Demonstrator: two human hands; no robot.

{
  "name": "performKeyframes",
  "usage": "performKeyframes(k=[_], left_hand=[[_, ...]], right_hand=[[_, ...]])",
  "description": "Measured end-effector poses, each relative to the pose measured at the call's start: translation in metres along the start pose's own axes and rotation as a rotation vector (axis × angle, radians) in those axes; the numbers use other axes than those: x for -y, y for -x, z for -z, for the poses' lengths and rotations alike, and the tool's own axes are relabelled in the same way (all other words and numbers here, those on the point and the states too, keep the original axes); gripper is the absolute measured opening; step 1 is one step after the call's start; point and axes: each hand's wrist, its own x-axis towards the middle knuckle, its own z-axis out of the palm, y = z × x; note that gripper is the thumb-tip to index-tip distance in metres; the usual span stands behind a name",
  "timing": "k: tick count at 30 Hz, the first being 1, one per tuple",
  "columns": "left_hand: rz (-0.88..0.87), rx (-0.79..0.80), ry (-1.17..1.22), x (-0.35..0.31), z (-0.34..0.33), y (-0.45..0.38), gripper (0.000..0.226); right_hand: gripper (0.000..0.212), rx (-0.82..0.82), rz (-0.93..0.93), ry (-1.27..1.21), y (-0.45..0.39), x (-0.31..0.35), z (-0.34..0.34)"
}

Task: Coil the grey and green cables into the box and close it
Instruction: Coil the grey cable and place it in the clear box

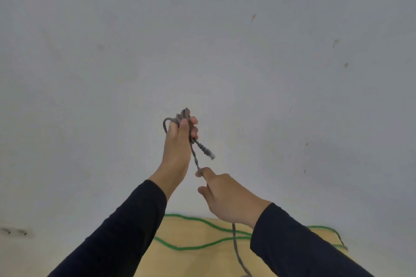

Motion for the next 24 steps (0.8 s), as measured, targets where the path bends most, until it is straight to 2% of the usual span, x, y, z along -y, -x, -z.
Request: performKeyframes(k=[2,5,7,9,13,16,19,22,24], left_hand=[[-0.094,0.070,-0.251,0.015,0.004,0.011,0.022],[-0.087,0.284,-0.358,0.034,0.011,0.033,0.020],[-0.053,0.433,-0.345,0.041,0.013,0.050,0.024],[0.004,0.546,-0.293,0.040,0.012,0.065,0.032],[0.074,0.640,-0.163,0.023,0.006,0.072,0.044],[0.176,0.609,0.077,0.008,0.001,0.064,0.046],[0.232,0.490,0.386,-0.008,-0.001,0.054,0.048],[0.153,0.364,0.627,-0.024,0.002,0.038,0.045],[0.090,0.291,0.683,-0.030,0.004,0.027,0.042]], right_hand=[[0.027,0.046,0.006,0.073,0.004,0.009,0.017],[0.017,0.039,0.050,0.165,0.006,0.016,0.056],[0.013,0.003,0.043,0.139,0.004,0.012,0.081],[0.009,0.026,0.033,-0.004,0.003,0.005,0.101],[0.014,0.112,0.008,-0.202,0.001,-0.010,0.119],[0.008,0.045,0.075,-0.407,-0.002,-0.019,0.119],[0.016,-0.151,0.121,-0.537,-0.007,-0.031,0.106],[0.022,-0.381,0.105,-0.533,-0.012,-0.043,0.079],[0.023,-0.421,0.103,-0.446,-0.014,-0.044,0.056]])
